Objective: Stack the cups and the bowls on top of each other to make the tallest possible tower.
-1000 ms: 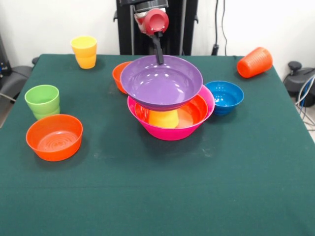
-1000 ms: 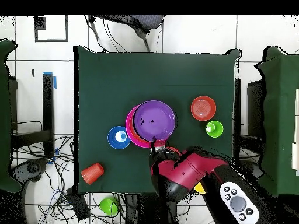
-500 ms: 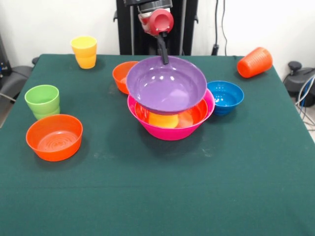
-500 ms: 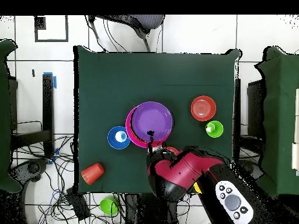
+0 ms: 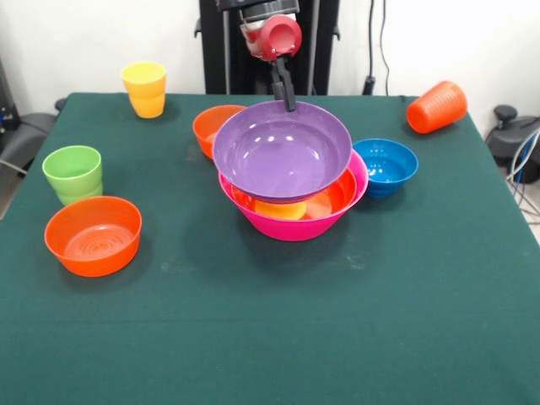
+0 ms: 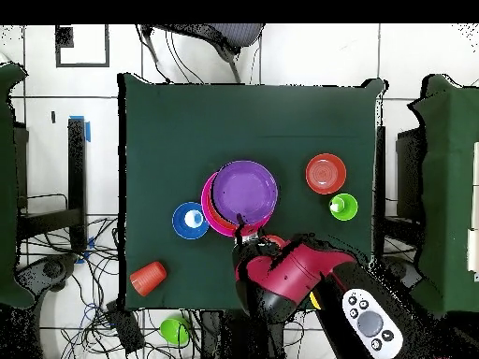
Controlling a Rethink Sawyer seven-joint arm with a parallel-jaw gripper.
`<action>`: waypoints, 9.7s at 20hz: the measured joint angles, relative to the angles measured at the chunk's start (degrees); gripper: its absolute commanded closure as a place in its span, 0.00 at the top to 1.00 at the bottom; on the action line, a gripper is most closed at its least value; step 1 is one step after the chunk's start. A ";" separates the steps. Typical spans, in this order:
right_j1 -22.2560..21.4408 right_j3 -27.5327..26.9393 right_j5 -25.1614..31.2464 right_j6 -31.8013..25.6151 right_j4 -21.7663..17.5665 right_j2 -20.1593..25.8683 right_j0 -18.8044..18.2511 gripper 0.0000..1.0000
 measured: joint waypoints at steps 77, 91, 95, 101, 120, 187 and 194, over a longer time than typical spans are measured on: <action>13.89 -30.93 46.35 -31.48 21.02 19.22 -14.99 1.00; 19.00 -33.20 46.37 -31.78 22.25 19.17 -16.60 1.00; 19.22 -33.21 46.35 -31.80 21.74 18.98 -17.36 1.00; 19.28 -33.30 46.37 -31.80 21.28 18.72 -17.38 1.00; 22.18 -37.87 50.15 -35.15 21.20 17.79 -17.37 1.00; 24.23 -37.92 40.72 -40.08 21.52 6.45 -12.69 1.00; 25.16 -37.95 38.37 -38.94 20.45 -0.28 -8.56 1.00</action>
